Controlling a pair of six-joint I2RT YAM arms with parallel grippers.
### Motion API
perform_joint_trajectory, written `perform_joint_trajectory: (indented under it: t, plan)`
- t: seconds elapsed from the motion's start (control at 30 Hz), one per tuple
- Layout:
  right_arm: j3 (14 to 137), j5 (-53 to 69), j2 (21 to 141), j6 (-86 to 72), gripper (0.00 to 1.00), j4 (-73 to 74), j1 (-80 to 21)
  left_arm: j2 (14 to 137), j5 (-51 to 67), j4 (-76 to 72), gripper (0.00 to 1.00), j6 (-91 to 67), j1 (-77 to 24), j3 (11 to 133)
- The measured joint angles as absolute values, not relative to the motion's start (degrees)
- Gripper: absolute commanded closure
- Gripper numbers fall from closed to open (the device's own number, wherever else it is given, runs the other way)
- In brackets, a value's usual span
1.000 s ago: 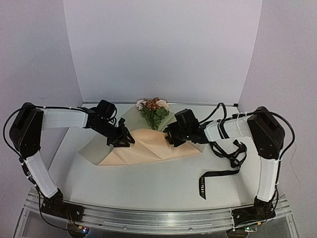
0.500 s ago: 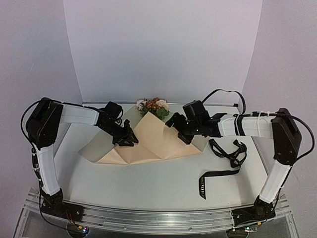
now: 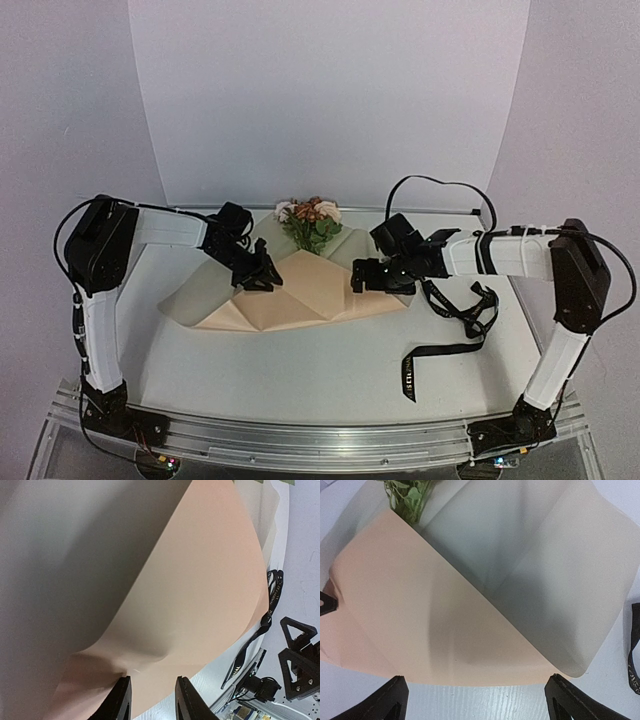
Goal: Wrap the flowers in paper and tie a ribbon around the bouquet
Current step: Press the fold line of the 1/4-folded wrapping paper.
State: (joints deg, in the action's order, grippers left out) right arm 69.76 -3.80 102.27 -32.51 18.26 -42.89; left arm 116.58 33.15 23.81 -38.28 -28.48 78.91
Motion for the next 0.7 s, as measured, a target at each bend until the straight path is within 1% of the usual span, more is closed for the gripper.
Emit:
perform_joint_trajectory:
  t: [0.17,0.43,0.6,0.7]
  plan:
    - [69.7,-4.3,105.0,-31.6,0.06,20.6,-42.9,117.6,33.4,24.4,0.68,-37.5,-28.0,80.1]
    - [66.6,-5.2,105.2,-33.9,0.08,22.5,-43.2,118.5,33.5,24.6,0.68,-37.3,-27.7,81.4]
    - [66.3,-7.3,105.2,-37.4,0.1,25.4,-45.8,118.5,33.5,24.6,0.68,-37.3,-27.7,81.4]
    - [66.3,-9.0,105.2,-39.5,0.08,27.3,-48.1,118.5,33.5,24.6,0.68,-37.3,-27.7,81.4]
